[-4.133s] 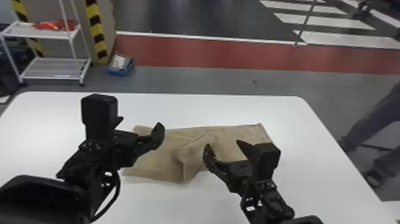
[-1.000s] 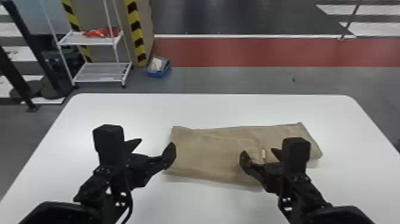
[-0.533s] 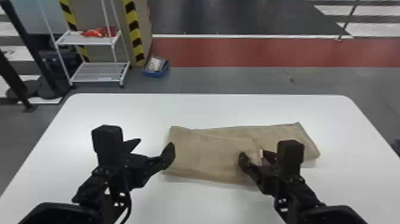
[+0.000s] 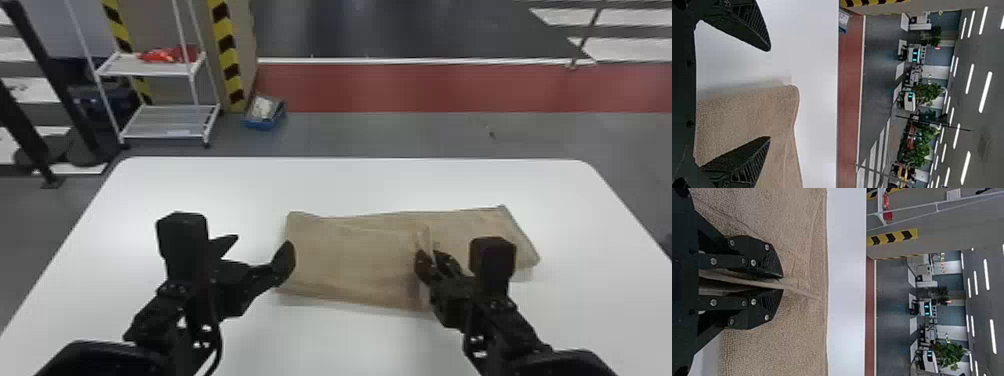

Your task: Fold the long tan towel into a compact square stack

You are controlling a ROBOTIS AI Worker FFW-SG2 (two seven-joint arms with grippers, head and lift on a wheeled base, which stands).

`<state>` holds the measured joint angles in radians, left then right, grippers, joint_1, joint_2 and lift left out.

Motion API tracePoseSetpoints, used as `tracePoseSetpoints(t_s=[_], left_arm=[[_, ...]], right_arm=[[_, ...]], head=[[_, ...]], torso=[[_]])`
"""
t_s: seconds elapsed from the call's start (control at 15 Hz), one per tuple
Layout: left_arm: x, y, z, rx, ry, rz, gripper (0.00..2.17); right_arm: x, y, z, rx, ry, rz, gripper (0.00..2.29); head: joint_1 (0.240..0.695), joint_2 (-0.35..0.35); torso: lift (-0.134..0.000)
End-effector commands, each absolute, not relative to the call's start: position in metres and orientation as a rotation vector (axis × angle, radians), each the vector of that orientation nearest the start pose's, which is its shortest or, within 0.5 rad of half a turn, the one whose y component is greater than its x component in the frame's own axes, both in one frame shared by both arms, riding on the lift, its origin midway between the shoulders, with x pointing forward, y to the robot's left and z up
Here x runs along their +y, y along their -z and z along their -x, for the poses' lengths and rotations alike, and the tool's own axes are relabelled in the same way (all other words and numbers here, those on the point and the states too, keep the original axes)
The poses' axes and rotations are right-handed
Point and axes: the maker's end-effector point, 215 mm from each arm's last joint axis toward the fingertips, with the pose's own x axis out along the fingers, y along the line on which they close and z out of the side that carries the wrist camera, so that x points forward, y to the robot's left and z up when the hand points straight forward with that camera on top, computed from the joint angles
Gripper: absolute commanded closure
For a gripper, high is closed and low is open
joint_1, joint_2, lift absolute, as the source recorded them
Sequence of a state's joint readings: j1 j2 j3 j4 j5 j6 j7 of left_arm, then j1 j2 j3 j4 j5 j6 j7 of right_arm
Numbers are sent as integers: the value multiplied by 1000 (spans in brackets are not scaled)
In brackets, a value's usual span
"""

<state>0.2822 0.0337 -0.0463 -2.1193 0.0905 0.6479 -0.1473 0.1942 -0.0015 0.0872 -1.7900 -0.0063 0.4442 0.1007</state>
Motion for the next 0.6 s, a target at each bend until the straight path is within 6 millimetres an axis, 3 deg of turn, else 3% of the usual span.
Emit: tracePoseSetpoints(t_s=[0.0,0.2,0.4,0.53], left_arm=[[162,384,-486,382,233,80,76],[163,382,-487,374,231,80,76],[167,374,-488,343,224,79,80],[169,363,-490,291,216,80,80]], right_arm=[[-154,461,-507,422,-187,-28,1322],[-152,452,-508,399,-192,-32,1322],[-145,404,-519,309,-215,-64,1322],[-151,372,-524,264,-209,-80,1322]], head=[[695,7],[695,8],[695,12],[695,23]], torso=[[-122],[-122],[-122],[-122]])
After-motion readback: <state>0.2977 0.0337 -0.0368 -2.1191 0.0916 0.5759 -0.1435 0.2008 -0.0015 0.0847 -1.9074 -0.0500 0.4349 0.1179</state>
